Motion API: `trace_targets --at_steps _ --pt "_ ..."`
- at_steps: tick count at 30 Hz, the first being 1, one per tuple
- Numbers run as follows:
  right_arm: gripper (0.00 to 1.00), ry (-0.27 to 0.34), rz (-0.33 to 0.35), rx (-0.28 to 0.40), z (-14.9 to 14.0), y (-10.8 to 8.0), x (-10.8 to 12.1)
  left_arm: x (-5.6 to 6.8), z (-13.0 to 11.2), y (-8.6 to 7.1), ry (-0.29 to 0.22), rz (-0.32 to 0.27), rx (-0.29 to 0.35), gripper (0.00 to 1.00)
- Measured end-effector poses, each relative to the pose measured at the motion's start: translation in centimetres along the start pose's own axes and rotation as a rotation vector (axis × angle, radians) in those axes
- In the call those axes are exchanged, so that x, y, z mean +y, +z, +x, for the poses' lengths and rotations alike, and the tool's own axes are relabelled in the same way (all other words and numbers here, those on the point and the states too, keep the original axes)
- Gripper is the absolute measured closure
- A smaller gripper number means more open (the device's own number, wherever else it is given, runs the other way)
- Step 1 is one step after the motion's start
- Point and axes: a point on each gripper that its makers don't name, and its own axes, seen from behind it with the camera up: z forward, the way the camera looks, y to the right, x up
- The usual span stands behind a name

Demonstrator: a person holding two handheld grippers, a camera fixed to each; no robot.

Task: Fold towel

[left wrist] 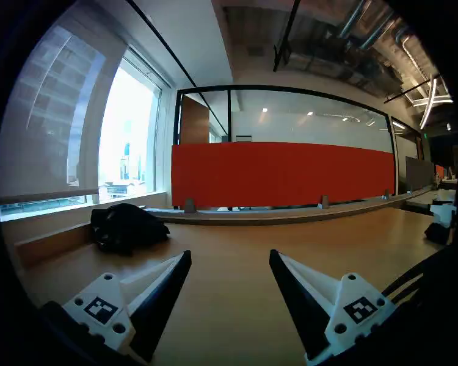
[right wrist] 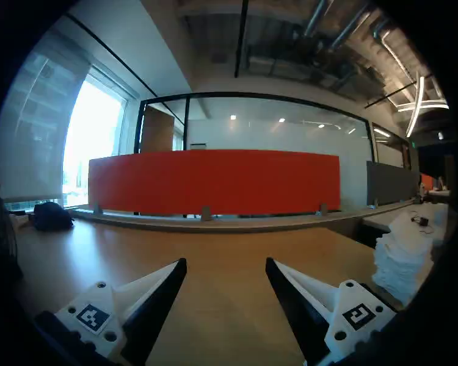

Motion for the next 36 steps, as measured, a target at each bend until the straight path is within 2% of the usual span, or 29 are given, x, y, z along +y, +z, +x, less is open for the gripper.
trace_targets --at_steps 36 --pt "0.00 0.000 0.000 0.000 0.08 -0.02 -0.08 -0.01 -0.36 0.22 -0.003 -0.001 -0.001 0.05"
